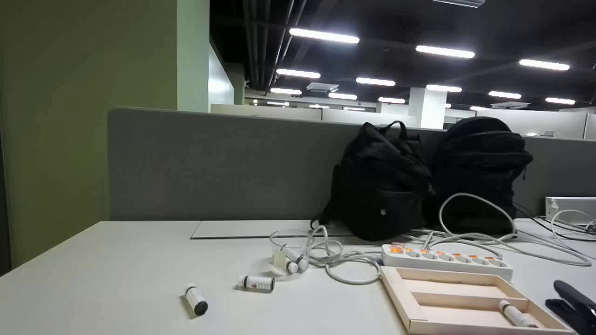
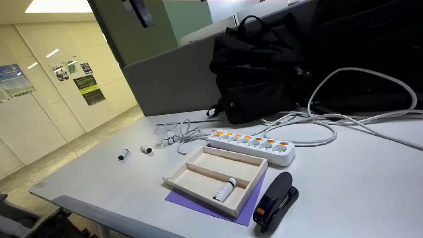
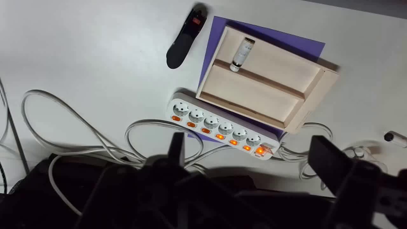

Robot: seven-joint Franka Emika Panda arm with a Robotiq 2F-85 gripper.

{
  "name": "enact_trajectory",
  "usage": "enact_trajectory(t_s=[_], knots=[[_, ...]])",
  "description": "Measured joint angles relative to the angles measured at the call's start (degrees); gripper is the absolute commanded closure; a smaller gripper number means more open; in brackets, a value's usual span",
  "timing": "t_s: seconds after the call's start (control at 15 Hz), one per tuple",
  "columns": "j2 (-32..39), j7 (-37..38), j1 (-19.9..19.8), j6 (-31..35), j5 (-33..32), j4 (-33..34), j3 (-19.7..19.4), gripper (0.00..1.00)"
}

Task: Take a bottle out of the cup and place it on the table

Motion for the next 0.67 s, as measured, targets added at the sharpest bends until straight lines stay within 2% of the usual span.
enact_trajectory(t_s=[0.67], knots=[[0.12, -0.62, 0.18, -0.12, 0.21, -0.08, 0.05, 0.0]])
